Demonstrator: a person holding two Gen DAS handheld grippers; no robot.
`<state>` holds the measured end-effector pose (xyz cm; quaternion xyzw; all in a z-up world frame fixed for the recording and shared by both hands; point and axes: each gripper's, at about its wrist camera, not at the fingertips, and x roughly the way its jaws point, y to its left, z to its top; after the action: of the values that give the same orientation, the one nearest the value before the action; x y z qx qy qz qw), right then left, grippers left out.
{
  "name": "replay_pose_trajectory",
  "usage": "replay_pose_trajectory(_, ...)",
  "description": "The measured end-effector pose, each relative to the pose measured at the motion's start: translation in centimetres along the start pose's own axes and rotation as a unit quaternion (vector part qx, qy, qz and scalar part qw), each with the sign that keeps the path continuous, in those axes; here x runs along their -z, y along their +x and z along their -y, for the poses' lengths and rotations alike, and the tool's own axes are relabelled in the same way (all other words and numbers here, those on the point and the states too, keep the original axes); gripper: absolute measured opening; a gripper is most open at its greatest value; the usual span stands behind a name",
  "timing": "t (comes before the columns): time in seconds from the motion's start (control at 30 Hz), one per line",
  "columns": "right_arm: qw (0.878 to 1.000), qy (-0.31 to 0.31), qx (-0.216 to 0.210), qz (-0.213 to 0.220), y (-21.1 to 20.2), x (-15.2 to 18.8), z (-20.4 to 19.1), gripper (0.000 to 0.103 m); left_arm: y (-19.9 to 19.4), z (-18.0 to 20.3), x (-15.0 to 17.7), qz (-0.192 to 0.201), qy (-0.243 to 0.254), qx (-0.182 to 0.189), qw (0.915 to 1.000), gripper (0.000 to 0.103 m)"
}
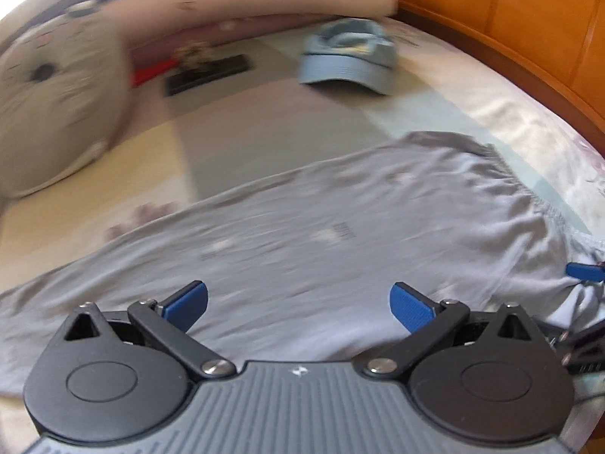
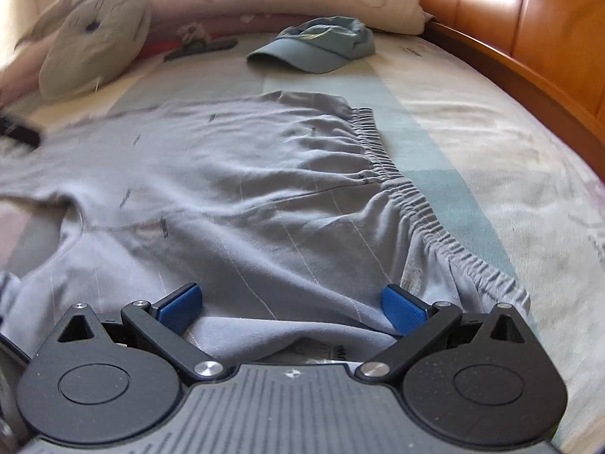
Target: Fold clothes
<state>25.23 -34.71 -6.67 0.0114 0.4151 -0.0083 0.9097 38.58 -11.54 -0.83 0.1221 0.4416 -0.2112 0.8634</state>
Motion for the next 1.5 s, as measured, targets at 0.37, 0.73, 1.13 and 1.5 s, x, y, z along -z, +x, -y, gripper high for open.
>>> replay_pose_trajectory(0.37, 0.999, -0.015, -0.032, -0.006, -0.2, -0.1, 1.0, 0.103, 2.0, 0.7, 3.5, -0.065, -0.058, -0.011, 0.9961, 0.102)
replay_pose_trajectory(0.73, 0.999, -0.032, -0.031, -0.023, -0.1, -0.5, 0.7, 0.103, -3.1, 1.0, 4.4, -0.007, -0.084, -0.032, 0.9959, 0.102)
replay_pose_trajectory(1.13, 0.997, 0.058, -0.052, -0.015, -2.7, -2.0, 2.3, 0.103, -6.3, -6.9, 7.4, 0.029, -0.124, -0.033, 0.9913, 0.102)
replay_pose_trajectory(1.5, 0.991, 0.129, 0.019, 0.025, -11.0, -1.0, -0.6, 0.103, 1.0, -18.4, 3.1, 0.043, -0.17, 0.049, 0.9833, 0.102)
